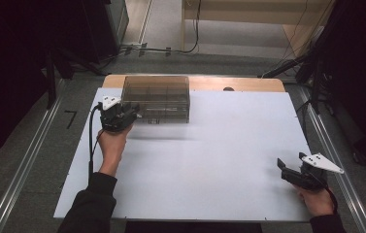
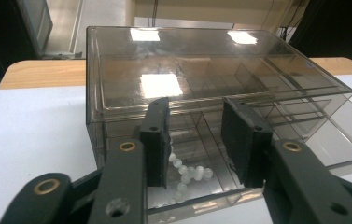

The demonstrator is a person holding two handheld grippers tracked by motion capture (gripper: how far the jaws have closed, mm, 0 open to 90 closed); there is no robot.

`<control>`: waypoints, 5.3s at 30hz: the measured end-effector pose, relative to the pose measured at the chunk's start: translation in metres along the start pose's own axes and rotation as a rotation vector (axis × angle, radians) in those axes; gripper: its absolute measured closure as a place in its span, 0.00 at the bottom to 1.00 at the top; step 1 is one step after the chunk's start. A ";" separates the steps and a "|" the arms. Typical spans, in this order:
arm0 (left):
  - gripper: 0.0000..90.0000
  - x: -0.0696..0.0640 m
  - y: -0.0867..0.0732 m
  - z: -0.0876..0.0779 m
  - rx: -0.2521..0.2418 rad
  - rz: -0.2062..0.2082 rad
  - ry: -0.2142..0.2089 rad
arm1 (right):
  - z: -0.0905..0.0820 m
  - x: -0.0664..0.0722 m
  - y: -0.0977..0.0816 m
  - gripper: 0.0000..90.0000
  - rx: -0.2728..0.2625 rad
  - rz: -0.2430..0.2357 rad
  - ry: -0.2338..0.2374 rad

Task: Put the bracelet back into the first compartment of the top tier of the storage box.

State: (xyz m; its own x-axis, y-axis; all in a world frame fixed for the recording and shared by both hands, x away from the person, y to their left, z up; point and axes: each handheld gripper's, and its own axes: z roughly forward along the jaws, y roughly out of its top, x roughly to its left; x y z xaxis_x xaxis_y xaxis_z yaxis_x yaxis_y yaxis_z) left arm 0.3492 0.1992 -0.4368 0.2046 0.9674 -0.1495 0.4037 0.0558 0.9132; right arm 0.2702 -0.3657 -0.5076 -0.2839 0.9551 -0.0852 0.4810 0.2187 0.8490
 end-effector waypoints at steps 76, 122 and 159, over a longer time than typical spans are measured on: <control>0.20 0.002 -0.045 -0.054 0.027 0.008 0.083 | -0.001 0.001 0.000 0.16 0.011 -0.008 0.020; 0.19 -0.005 -0.069 -0.078 0.067 0.029 0.048 | -0.002 0.001 0.000 0.16 0.009 -0.004 0.019; 0.19 -0.004 -0.085 -0.101 0.079 0.031 0.034 | -0.002 0.002 -0.001 0.16 0.012 -0.009 0.021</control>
State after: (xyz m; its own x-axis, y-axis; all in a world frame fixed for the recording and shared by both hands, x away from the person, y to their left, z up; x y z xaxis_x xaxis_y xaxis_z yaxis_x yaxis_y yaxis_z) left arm 0.2239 0.2154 -0.4751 0.1882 0.9762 -0.1075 0.4669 0.0074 0.8843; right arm 0.2680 -0.3645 -0.5074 -0.3055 0.9487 -0.0818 0.4884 0.2298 0.8418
